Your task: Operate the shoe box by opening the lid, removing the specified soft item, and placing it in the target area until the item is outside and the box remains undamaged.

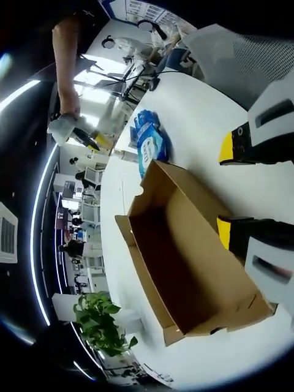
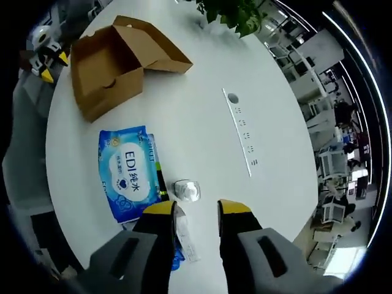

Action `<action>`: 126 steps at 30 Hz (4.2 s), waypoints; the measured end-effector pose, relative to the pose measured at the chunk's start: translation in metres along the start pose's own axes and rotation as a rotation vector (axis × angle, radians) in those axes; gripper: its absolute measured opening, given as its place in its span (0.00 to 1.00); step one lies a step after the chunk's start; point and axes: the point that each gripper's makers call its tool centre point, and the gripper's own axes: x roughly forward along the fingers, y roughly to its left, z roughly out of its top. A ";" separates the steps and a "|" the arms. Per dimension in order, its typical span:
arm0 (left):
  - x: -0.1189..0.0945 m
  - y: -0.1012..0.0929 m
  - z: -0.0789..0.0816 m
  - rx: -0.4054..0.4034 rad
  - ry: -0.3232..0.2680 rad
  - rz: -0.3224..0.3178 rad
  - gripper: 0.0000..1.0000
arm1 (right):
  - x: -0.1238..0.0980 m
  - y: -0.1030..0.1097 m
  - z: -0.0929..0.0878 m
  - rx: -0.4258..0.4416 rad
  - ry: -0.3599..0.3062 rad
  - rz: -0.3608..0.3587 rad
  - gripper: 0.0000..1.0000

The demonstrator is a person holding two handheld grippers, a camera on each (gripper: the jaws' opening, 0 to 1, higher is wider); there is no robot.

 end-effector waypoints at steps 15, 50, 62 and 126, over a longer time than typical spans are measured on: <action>-0.001 -0.010 0.000 0.022 -0.007 -0.036 0.33 | -0.018 0.095 -0.022 0.294 -0.119 0.038 0.23; -0.058 0.086 0.020 -0.196 -0.126 0.198 0.32 | 0.005 0.228 -0.008 0.916 -0.471 0.169 0.25; -0.069 0.127 0.000 -0.274 -0.102 0.315 0.33 | 0.014 0.258 0.008 1.008 -0.527 0.196 0.25; -0.059 0.153 -0.041 -0.344 0.033 0.434 0.15 | 0.013 0.294 0.024 1.111 -0.575 0.257 0.23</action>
